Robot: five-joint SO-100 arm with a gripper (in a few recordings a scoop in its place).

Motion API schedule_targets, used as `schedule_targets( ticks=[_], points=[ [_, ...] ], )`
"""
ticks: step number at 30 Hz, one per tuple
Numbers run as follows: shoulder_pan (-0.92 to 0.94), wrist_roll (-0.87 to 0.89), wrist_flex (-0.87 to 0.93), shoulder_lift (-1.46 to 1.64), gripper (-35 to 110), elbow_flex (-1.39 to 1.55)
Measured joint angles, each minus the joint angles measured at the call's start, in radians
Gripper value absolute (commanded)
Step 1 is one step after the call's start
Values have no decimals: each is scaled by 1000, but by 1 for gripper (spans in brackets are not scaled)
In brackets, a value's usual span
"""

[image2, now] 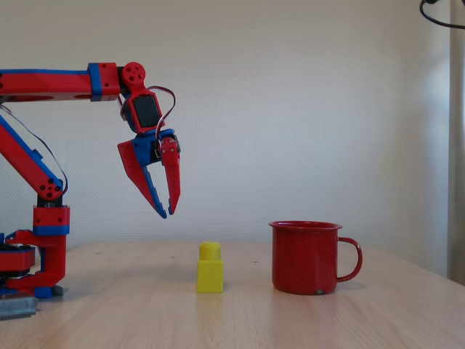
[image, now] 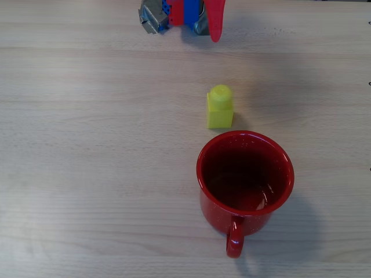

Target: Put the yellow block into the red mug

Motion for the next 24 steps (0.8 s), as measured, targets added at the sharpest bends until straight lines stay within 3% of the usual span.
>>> schedule_targets(
  ticks=[8, 24],
  points=[
    [2, 87, 35, -100, 36, 0],
    [-25, 156, -67, -298, 40, 0]
  ],
)
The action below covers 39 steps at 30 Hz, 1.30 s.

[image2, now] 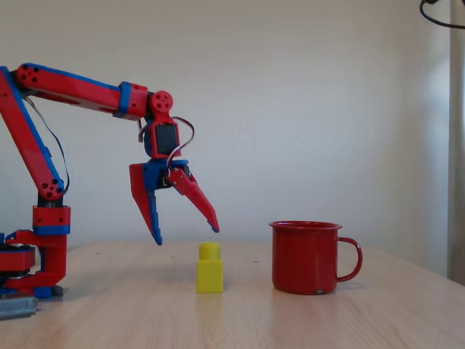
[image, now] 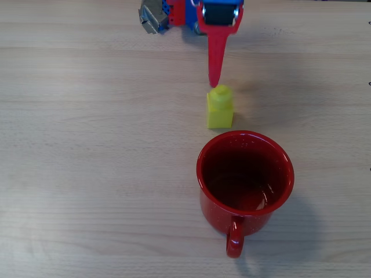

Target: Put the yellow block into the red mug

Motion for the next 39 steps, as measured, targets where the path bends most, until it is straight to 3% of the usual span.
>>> schedule_targets(
  ticks=[16, 31, 39],
  points=[
    [0, -9, -190, -201, 39, -74],
    [61, -46, -258, -410, 38, -187],
    [57, -46, -276, -419, 30, -195]
  ],
)
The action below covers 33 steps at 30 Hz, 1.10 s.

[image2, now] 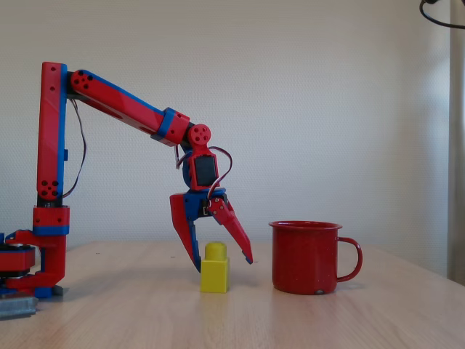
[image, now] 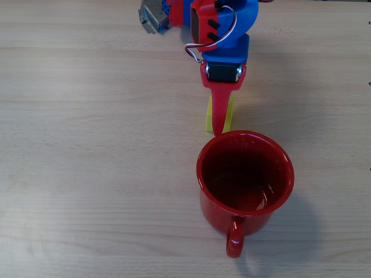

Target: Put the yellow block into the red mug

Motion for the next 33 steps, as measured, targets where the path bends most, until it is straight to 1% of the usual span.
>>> schedule_targets(
  ticks=[7, 12, 15, 23, 28, 33],
  points=[
    [-2, -15, 0, 0, 21, 0],
    [25, -21, -21, 0, 10, 0],
    [29, -35, -38, 0, 0, 0],
    [49, -67, -38, 11, 0, 25],
    [75, -89, 77, 117, 0, 74],
    [109, -121, 143, 215, 0, 78]
  ],
)
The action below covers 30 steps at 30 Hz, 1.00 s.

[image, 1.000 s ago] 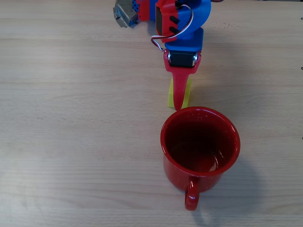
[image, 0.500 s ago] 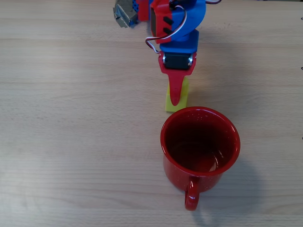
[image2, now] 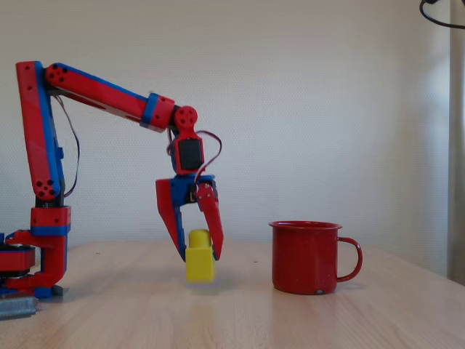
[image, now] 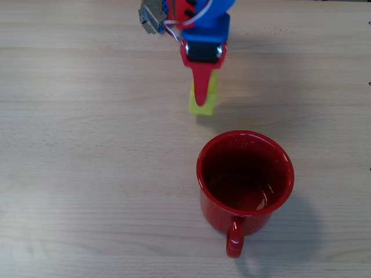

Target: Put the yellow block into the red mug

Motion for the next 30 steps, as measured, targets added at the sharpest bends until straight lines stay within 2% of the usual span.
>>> schedule_targets(
  ticks=[9, 14, 17, 30],
  points=[
    [-2, -21, 94, 127, 0, -26],
    [-2, -140, 155, 127, 0, -158],
    [-3, -207, 152, 127, 0, -190],
    [-54, -253, 164, 15, 0, -489]
  ],
)
